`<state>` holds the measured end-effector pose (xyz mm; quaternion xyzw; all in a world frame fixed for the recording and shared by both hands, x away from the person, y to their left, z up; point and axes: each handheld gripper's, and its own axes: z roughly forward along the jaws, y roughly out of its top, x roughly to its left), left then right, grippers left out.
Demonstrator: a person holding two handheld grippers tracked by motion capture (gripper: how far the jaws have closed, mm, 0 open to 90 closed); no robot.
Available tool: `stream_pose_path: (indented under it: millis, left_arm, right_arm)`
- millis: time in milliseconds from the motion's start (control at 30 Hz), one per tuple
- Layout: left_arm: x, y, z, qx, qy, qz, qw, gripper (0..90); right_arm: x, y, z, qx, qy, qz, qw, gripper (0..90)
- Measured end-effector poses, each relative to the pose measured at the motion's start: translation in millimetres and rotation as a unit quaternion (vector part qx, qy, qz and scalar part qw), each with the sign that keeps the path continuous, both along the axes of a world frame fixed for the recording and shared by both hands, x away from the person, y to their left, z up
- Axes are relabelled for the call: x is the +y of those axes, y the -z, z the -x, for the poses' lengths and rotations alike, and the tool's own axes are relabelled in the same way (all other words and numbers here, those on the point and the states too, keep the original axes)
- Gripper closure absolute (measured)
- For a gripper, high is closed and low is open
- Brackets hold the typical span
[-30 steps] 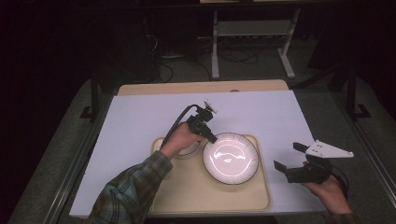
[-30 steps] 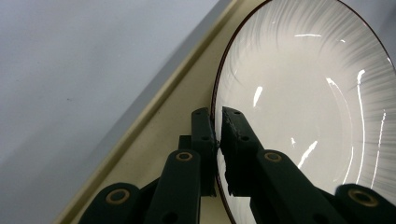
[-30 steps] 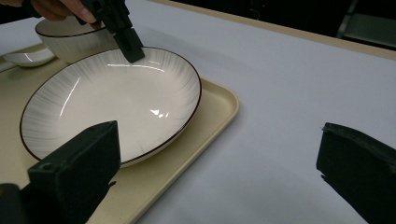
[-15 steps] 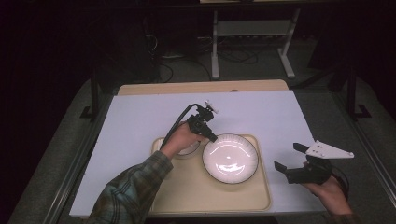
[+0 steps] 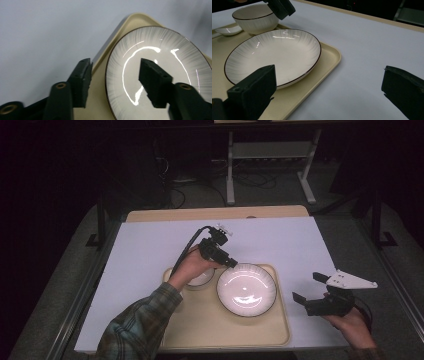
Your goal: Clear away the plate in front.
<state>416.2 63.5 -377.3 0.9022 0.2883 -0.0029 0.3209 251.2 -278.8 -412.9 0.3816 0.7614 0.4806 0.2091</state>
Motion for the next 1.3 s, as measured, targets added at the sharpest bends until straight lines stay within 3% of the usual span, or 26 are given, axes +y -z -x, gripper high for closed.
stream_pose_path:
  millis: [167,267,433,600,733,1000,1100,1300]
  left_arm:
    - [10.4,-11.2,8.6,-0.041,0.004,0.034,0.9986,29.9]
    - [20.3,-16.1,15.4,-0.070,0.001,0.057,0.9960,21.0]
    - [41.1,-21.6,28.4,-0.094,-0.009,0.085,0.9919,16.1]
    - [64.0,-24.1,44.0,-0.131,-0.021,0.103,0.9859,14.4]
    - [83.0,-21.6,56.9,-0.157,-0.033,0.130,0.9784,14.1]
    - [119.5,-11.7,79.9,-0.172,-0.059,0.151,0.9716,14.2]
    - [133.0,-8.1,88.8,-0.181,-0.070,0.161,0.9677,14.1]
    - [160.7,-0.8,103.8,-0.189,-0.102,0.161,0.9632,14.2]
  right_arm:
    - [0.5,-0.2,0.0,0.000,-0.001,0.000,1.0000,0.0]
    - [0.7,-0.6,0.3,0.000,0.000,-0.001,1.0000,0.0]
    - [1.3,-0.1,0.4,0.001,-0.001,0.000,1.0000,0.0]
    - [1.4,0.0,0.5,0.001,-0.001,0.001,1.0000,0.0]
    - [1.7,0.1,0.5,0.002,-0.001,0.001,1.0000,0.0]
    - [2.3,0.2,0.7,0.003,-0.001,0.003,1.0000,0.0]
    - [2.4,0.1,0.7,0.002,0.000,0.003,1.0000,0.0]
    - [2.5,0.3,0.8,0.002,0.000,0.005,1.0000,0.0]
